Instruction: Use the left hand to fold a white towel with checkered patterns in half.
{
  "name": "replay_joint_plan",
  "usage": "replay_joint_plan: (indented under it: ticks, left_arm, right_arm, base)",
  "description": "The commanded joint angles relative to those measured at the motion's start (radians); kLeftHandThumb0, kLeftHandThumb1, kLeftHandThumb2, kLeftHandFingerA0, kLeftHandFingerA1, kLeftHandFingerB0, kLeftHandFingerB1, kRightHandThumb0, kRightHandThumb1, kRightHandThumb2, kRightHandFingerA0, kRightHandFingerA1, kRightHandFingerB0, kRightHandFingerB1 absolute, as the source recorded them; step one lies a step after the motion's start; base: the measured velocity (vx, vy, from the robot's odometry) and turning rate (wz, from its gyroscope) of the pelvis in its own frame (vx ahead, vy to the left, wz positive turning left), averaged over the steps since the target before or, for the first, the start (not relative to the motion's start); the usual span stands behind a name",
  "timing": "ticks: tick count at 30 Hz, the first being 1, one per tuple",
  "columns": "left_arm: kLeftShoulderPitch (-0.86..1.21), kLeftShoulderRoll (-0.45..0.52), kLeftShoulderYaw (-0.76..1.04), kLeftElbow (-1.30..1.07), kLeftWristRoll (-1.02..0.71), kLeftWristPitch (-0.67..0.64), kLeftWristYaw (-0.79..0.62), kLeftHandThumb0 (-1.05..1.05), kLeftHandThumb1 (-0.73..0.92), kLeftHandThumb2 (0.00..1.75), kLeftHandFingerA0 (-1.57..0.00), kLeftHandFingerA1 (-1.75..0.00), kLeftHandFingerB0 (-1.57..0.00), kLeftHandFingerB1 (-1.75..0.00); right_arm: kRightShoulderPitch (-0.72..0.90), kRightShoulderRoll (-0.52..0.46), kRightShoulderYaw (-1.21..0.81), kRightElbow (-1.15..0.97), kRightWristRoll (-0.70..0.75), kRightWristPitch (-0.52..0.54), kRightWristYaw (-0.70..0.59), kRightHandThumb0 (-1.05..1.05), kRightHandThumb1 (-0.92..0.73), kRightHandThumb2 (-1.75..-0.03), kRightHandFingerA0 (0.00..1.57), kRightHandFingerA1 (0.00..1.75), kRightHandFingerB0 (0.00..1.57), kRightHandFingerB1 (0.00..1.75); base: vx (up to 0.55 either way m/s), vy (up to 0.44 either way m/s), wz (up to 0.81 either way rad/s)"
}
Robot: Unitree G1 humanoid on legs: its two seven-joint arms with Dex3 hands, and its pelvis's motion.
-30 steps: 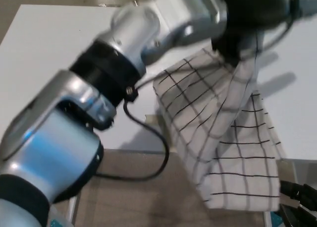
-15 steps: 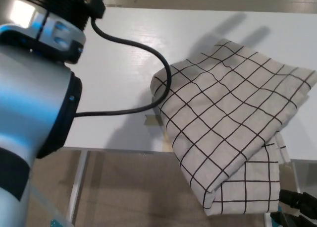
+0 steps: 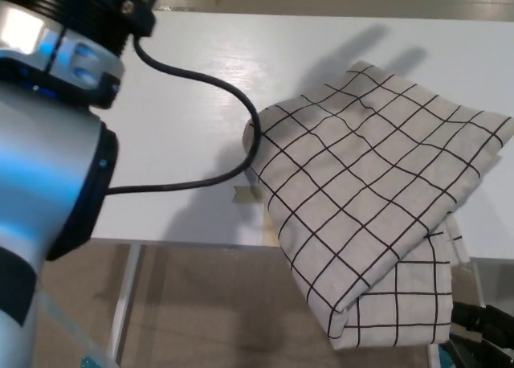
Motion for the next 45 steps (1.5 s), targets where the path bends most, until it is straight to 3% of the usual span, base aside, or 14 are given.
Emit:
replay_joint_plan:
  ticks: [1,7,8,11,12,14,15,21,29,31,34,35,36,45]
  left_arm:
    - [0.128,0.092,0.123,-0.232,-0.192,0.031,-0.092,-0.94,0.55,0.96,0.0,0.0,0.0,-0.08]
    - [0.475,0.201,0.343,-0.678,-0.419,0.048,-0.141,-0.85,0.52,0.91,0.0,-0.03,-0.08,-0.18]
    - [0.517,0.209,0.37,-0.725,-0.445,0.056,-0.15,-0.84,0.62,0.59,0.0,-0.18,-0.06,-0.26]
    - [0.83,0.262,0.593,-0.989,-0.629,0.063,-0.202,-0.78,0.5,0.87,0.0,-0.3,-0.09,-0.4]
    - [0.899,0.266,0.654,-1.029,-0.666,0.06,-0.219,-0.37,0.27,0.9,0.0,-0.48,0.0,-0.47]
    - [0.978,0.272,0.72,-1.079,-0.709,0.062,-0.237,-0.37,0.27,0.9,0.0,-0.48,0.0,-0.47]
    - [1.041,0.275,0.767,-1.114,-0.749,0.071,-0.253,-0.75,0.59,0.59,-0.17,-0.27,-0.18,-0.29]
    - [1.377,0.248,0.985,-1.217,-1.036,0.16,-0.399,-0.71,0.54,0.57,-0.2,-0.32,-0.23,-0.29]
    - [1.71,0.199,1.16,-1.236,-1.174,0.132,-0.507,-0.78,0.46,0.78,-0.15,-0.42,-0.18,-0.37]
    - [1.829,0.162,1.193,-1.203,-1.189,0.12,-0.544,-0.81,0.58,0.59,-0.18,-0.34,-0.24,-0.29]
    - [1.906,0.133,1.195,-1.165,-1.181,0.095,-0.563,-0.84,0.5,0.82,-0.14,-0.43,-0.18,-0.38]
    - [1.945,0.123,1.185,-1.143,-1.174,0.071,-0.563,-0.85,0.52,0.84,-0.14,-0.43,-0.18,-0.38]
    - [1.975,0.11,1.163,-1.082,-1.14,0.027,-0.558,-0.87,0.68,0.61,-0.17,-0.35,-0.23,-0.3]
    - [2.008,0.101,1.057,-0.692,-0.987,-0.156,-0.492,-0.89,0.72,0.62,-0.2,-0.36,-0.22,-0.31]
  right_arm:
    - [0.018,0.006,-0.006,0.003,0.005,-0.007,0.002,-0.64,-0.6,-0.59,0.53,0.44,0.58,0.39]
    - [0.058,0.005,-0.026,0.026,0.011,-0.07,0.006,-0.64,-0.61,-0.59,0.45,0.41,0.52,0.38]
    - [0.066,0.002,-0.03,0.021,0.011,-0.077,0.005,-0.66,-0.61,-0.59,0.44,0.4,0.51,0.37]
    - [0.129,-0.013,-0.072,-0.053,0.019,-0.072,-0.023,-0.71,-0.57,-0.62,0.41,0.39,0.48,0.38]
    - [0.142,-0.019,-0.084,-0.081,0.032,-0.061,-0.017,-0.66,-0.62,-0.6,0.42,0.37,0.46,0.36]
    - [0.157,-0.026,-0.098,-0.113,0.047,-0.049,-0.011,-0.66,-0.62,-0.6,0.42,0.37,0.46,0.36]
    - [0.162,-0.024,-0.11,-0.126,0.055,-0.046,-0.014,-0.66,-0.63,-0.6,0.41,0.37,0.45,0.36]
    - [0.197,-0.014,-0.176,-0.213,0.105,-0.024,-0.03,-0.66,-0.61,-0.62,0.42,0.38,0.48,0.37]
    - [0.254,-0.003,-0.227,-0.297,0.137,0.004,-0.028,-0.66,-0.62,-0.6,0.45,0.39,0.49,0.37]
    - [0.26,-0.021,-0.242,-0.311,0.128,0.006,-0.027,-0.72,-0.54,-0.91,0.35,0.48,0.44,0.51]
    - [0.254,-0.04,-0.254,-0.309,0.121,0.011,-0.024,-0.73,-0.54,-0.9,0.35,0.48,0.44,0.51]
    - [0.25,-0.046,-0.261,-0.305,0.122,0.017,-0.019,-0.66,-0.63,-0.6,0.42,0.38,0.46,0.37]
    - [0.244,-0.044,-0.269,-0.296,0.126,0.016,-0.021,-0.65,-0.64,-0.6,0.41,0.38,0.44,0.37]
    - [0.239,-0.03,-0.296,-0.274,0.124,0.02,-0.012,-0.64,-0.64,-0.6,0.41,0.36,0.43,0.38]
  base:
    - [0.0,0.0,0.0]
    - [0.0,0.0,0.0]
    - [0.0,0.0,0.0]
    - [0.0,0.0,0.0]
    - [0.0,0.0,0.0]
    - [0.0,0.0,0.0]
    - [0.0,0.0,0.0]
    - [0.0,0.0,0.0]
    - [0.0,0.0,0.01]
    - [0.0,0.0,0.0]
    - [0.0,0.0,0.0]
    - [0.0,0.0,0.0]
    - [0.0,0.0,0.0]
    - [0.0,0.0,0.0]
